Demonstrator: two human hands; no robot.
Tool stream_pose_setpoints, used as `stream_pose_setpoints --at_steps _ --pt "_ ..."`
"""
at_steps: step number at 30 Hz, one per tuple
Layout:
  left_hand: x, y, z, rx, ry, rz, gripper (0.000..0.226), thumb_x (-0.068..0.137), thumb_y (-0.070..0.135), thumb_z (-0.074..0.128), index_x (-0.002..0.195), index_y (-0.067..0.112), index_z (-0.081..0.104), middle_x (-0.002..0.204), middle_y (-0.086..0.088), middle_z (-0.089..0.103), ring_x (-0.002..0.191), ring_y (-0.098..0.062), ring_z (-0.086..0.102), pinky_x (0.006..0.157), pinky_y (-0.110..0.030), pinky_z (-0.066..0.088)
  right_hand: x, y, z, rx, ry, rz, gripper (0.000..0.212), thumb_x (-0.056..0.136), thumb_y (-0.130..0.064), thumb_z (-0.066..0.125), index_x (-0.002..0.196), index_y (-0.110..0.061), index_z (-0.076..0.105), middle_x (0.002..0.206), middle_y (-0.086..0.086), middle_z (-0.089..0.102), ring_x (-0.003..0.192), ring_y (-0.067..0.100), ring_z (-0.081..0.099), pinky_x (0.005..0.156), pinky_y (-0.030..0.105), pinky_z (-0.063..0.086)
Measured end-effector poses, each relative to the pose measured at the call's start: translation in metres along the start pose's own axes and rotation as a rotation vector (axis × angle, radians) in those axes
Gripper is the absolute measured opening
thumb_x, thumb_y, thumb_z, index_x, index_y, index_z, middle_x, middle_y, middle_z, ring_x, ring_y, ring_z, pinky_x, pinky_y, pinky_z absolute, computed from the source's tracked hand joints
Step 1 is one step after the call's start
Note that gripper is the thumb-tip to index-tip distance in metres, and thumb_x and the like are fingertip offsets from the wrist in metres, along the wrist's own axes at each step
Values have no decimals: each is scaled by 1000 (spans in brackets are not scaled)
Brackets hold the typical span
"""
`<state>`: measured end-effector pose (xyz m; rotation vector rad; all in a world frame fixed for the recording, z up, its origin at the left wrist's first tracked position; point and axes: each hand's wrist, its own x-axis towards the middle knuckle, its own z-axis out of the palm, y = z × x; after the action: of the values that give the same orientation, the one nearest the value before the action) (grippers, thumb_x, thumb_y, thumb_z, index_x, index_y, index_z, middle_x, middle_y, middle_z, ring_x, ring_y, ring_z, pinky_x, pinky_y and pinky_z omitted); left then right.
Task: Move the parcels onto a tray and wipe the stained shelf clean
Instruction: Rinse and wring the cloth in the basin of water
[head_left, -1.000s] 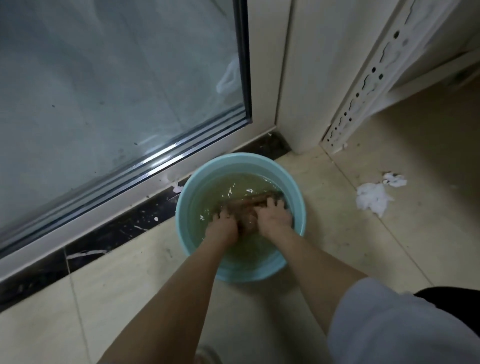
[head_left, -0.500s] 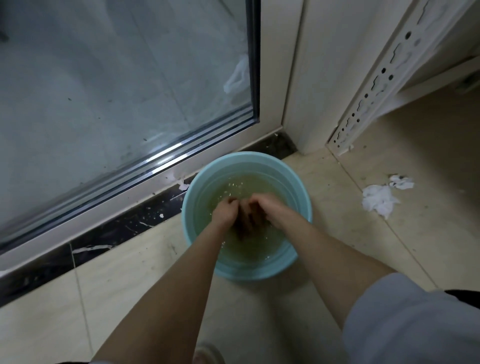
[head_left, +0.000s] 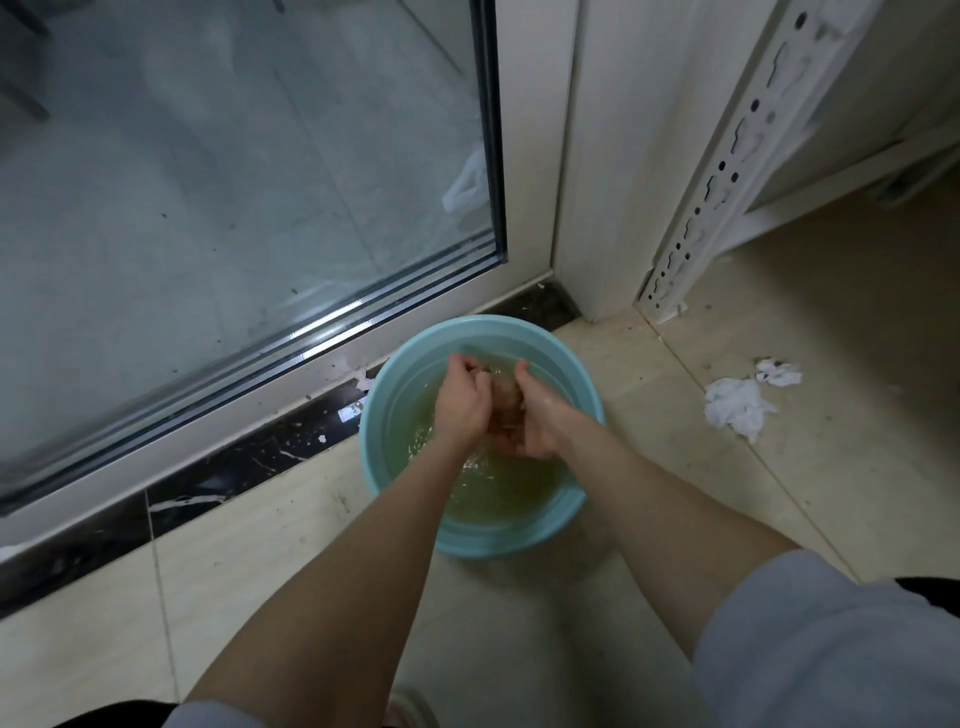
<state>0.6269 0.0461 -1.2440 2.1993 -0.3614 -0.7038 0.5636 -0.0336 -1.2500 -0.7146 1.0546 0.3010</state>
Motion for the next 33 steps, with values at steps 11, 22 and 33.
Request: stream_pose_setpoints --at_steps 11,22,33 --pt "-23 14 -4 417 -103 445 32 98 37 41 108 6 47 106 -18 61 94 -35 59 77 -40 45 -28 -7 0 56 66 11 74 87 -68 46 33 -18 40 33 -5 32 28 7 24 33 13 14" --pt "-12 25 0 117 -88 121 35 99 22 33 79 6 58 75 -16 59 64 -24 49 59 -34 42 -33 -12 16 -371 300 -302 38 98 -30 36 66 -14 52 60 4 52 49 16 46 44 25 38" --pt "-14 -41 3 915 -382 -46 59 98 29 40 151 27 13 157 -16 -6 139 -47 16 112 -53 25 -1 24 -10 -1564 364 -255 56 95 -28 49 147 -26 29 150 14 24 129 38 39 103 50 39"
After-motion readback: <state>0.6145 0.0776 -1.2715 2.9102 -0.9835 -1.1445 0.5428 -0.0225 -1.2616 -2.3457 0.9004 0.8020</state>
